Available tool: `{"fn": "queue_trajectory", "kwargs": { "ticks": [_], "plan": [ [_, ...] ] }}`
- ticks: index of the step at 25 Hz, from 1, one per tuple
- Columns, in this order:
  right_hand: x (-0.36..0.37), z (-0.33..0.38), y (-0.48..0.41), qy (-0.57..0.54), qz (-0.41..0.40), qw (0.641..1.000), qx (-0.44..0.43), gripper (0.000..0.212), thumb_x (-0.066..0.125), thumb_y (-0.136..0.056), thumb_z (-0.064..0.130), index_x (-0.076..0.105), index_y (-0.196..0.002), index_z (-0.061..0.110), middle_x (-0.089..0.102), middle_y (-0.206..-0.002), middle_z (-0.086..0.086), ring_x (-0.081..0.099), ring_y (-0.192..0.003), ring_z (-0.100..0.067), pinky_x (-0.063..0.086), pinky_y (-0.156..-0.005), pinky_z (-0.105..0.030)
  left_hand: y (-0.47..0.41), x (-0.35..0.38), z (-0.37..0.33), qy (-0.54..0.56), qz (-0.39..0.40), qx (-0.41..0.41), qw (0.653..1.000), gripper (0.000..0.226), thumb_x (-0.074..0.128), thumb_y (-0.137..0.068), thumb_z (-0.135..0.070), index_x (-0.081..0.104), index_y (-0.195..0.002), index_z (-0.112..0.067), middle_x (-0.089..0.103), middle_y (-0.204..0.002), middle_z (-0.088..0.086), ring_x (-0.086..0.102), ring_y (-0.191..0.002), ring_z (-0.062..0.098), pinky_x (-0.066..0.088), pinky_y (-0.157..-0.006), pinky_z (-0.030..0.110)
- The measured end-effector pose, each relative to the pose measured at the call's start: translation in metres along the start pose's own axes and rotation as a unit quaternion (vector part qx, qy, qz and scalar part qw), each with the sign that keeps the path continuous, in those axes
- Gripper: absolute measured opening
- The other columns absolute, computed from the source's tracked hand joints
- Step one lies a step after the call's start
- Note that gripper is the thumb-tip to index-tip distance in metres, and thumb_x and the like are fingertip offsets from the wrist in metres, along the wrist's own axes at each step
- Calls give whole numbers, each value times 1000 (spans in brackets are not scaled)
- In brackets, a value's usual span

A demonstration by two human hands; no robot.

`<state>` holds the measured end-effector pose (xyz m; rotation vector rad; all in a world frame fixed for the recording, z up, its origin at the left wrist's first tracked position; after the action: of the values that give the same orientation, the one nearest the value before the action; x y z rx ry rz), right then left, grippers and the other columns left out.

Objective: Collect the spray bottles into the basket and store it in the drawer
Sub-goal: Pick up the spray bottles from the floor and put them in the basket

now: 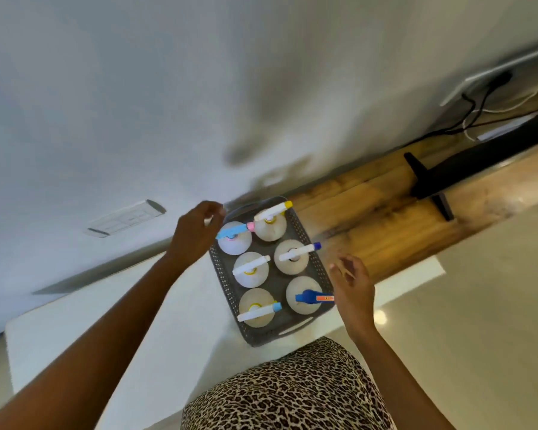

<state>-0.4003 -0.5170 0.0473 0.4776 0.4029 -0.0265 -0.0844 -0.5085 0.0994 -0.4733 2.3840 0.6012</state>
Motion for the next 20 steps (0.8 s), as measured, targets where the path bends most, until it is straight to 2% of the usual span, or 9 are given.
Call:
{"fn": "queue_trajectory", "kwargs": {
  "ticks": [3, 4, 6, 7, 9, 12, 14, 17, 20],
  "plan": [
    [-18, -63, 15, -149, -83, 969, 179, 22, 55, -89, 14, 55, -111, 7, 58, -104, -6, 51, -103, -19, 43, -86, -29, -35, 33, 7, -48, 82, -14, 995, 45, 33, -96, -40, 58, -109, -5, 63, -116, 14, 55, -107, 29, 32, -83, 26],
    [-16, -86, 20, -198, -106, 945, 237, 21, 53, -90, 12, 54, -110, 6, 57, -104, -6, 51, -106, -21, 44, -91, -31, -47, 46, 11, -67, 108, -16, 992, 50, 28, -96, -43, 57, -109, -4, 62, -117, 16, 53, -107, 30, 31, -83, 27],
    [-6, -129, 33, -279, -142, 886, 341, 26, 47, -93, 10, 51, -118, 4, 54, -118, -12, 49, -116, -24, 41, -102, -35, -68, 71, 22, -102, 150, -10, 983, 56, 22, -96, -46, 55, -109, -2, 59, -118, 18, 51, -102, 29, 29, -83, 28],
    [3, -147, 40, -304, -149, 861, 379, 30, 45, -94, 9, 49, -123, 2, 52, -125, -14, 48, -118, -24, 41, -103, -36, -78, 82, 28, -119, 166, -4, 979, 57, 21, -96, -47, 54, -108, -2, 59, -116, 18, 50, -97, 28, 29, -82, 29],
    [22, -174, 51, -321, -138, 832, 430, 33, 45, -94, 9, 48, -125, 0, 50, -126, -16, 49, -112, -25, 40, -102, -37, -94, 100, 41, -157, 187, 1, 970, 58, 21, -95, -48, 53, -105, -1, 59, -115, 21, 51, -96, 30, 32, -81, 32],
    [56, -202, 60, -335, -106, 811, 468, 29, 47, -94, 12, 51, -121, 2, 51, -116, -15, 49, -105, -26, 41, -95, -36, -116, 123, 63, -208, 198, -8, 958, 60, 23, -95, -49, 52, -112, 0, 56, -122, 24, 51, -109, 38, 36, -92, 38],
    [74, -215, 59, -352, -88, 804, 472, 24, 45, -95, 14, 54, -115, 4, 57, -111, -14, 53, -103, -26, 41, -92, -36, -126, 138, 75, -208, 210, -14, 955, 64, 22, -93, -53, 51, -117, -2, 53, -127, 22, 50, -112, 37, 35, -94, 38],
    [92, -227, 54, -381, -77, 796, 464, 19, 45, -95, 14, 57, -106, 4, 64, -101, -14, 60, -97, -25, 48, -85, -33, -134, 151, 89, -165, 235, -32, 957, 68, 21, -91, -58, 50, -120, -5, 53, -123, 14, 48, -103, 27, 32, -85, 33],
    [100, -235, 51, -376, -86, 800, 459, 16, 46, -94, 11, 59, -100, 3, 64, -88, -11, 61, -89, -22, 49, -82, -32, -137, 159, 101, -84, 257, -65, 961, 73, 25, -86, -65, 55, -116, -5, 58, -120, 14, 55, -106, 29, 38, -88, 35]
  ]
}}
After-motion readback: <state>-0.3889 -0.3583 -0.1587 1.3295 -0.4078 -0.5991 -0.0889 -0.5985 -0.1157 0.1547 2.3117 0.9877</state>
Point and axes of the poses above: each hand's wrist, its own y-axis away from the middle knuckle, its own x-axis out of the palm, z = x × y, the point moved 9 cm from there along -y, towards the middle knuckle
